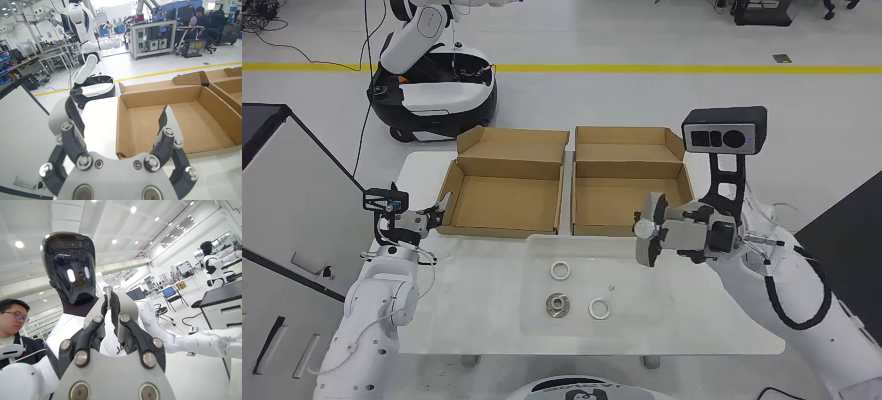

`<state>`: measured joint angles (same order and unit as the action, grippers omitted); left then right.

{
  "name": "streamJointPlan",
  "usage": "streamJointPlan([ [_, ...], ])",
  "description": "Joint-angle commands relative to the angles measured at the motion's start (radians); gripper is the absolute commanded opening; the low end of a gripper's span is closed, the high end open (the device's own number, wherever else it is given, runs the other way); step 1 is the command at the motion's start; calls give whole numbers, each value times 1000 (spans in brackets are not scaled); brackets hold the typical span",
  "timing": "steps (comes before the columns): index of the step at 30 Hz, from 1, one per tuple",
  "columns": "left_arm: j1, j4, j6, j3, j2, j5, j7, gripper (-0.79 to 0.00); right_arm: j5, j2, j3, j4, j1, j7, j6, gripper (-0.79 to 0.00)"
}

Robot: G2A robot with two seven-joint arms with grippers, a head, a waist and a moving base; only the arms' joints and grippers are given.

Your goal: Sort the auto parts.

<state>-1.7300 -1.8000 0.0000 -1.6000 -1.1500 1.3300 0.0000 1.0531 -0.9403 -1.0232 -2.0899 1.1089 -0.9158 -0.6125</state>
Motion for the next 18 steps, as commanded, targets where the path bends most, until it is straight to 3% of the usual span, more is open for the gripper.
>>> streamJointPlan([
  [1,0,0,0,0,0,0,0,0,19,-5,1,1,3,-15,-8,-785],
  [18,0,0,0,0,0,0,0,0,77,-25,-6,4,25,-39,-15,-785],
])
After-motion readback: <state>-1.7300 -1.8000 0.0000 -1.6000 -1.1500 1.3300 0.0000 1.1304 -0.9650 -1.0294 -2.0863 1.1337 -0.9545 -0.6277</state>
